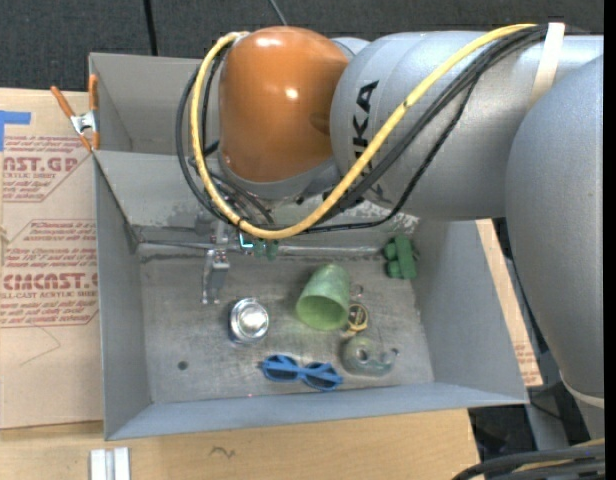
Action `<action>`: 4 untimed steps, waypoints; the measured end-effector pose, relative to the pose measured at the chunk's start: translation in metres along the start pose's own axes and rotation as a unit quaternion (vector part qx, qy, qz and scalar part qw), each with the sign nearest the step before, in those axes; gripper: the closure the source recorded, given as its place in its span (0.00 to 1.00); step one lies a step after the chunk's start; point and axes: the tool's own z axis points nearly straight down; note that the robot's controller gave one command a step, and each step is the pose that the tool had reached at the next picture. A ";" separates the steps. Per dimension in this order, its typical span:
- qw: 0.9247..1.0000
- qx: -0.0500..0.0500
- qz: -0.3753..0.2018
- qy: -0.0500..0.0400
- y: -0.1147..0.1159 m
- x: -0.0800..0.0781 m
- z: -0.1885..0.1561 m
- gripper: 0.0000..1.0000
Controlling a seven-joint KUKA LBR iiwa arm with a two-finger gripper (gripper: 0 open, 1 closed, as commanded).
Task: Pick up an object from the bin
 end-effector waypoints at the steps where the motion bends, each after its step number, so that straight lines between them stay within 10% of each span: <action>1: 0.983 0.001 -0.182 -0.004 -0.056 0.004 -0.007 0.00; 2: 0.982 0.000 -0.191 0.002 -0.074 0.068 0.124 0.00; 3: 0.986 -0.001 -0.167 -0.006 -0.123 0.064 0.155 0.00; 4: 0.986 -0.001 -0.168 -0.015 -0.121 0.058 0.149 1.00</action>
Offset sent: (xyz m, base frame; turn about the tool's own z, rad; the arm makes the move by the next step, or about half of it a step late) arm -0.0043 -0.0550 0.0071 -0.3689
